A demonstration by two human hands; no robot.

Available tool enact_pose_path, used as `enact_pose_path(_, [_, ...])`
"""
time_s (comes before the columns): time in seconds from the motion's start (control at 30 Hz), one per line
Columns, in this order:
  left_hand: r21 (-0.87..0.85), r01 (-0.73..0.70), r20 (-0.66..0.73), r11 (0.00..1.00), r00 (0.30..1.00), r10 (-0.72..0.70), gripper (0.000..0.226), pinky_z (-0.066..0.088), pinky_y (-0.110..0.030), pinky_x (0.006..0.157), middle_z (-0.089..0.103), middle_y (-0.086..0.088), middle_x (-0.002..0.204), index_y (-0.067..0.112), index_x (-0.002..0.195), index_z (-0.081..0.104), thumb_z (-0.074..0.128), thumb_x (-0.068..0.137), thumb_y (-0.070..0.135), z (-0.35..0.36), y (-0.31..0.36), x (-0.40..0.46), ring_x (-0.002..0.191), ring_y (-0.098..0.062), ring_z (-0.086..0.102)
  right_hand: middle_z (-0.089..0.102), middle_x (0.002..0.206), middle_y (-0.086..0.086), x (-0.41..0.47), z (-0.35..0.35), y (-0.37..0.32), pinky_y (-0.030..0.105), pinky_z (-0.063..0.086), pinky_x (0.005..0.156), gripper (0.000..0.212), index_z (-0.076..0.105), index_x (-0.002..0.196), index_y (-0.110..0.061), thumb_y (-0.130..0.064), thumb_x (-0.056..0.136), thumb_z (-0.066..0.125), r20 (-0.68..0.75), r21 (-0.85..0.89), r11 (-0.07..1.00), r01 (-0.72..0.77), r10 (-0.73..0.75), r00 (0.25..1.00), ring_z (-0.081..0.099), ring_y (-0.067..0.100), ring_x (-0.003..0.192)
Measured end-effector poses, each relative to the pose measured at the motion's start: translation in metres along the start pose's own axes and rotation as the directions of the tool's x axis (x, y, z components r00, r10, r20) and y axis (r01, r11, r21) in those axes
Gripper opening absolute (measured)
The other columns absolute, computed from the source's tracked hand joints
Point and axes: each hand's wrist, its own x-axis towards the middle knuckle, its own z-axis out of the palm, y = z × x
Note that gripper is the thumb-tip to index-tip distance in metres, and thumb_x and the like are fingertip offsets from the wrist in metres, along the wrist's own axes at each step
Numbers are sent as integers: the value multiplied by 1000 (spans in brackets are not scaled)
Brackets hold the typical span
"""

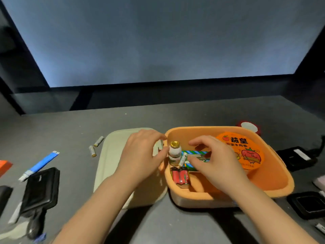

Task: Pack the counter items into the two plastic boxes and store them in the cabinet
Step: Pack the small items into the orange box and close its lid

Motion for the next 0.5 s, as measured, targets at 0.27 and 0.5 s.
enact_pose_path(0.27, [-81,489,-107,869,862,-495,22,38,-30,94,56,25,101,33,107,63,64,85,32,-55,-86,-128,108,-6,53,60,96,-25,4,81,-84,22,48,72,31,62,95,-40,-21,75,74,177,153,972,176,-202,963,57,-2,90])
enact_pose_path(0.5, [-71,597,-139,799,787,-601,23,42,-31,91,59,20,108,33,108,63,64,85,30,-82,-139,-170,106,-7,52,60,99,-22,20,159,-117,31,50,80,25,61,97,-38,-24,78,70,333,128,981,149,-184,925,56,-1,93])
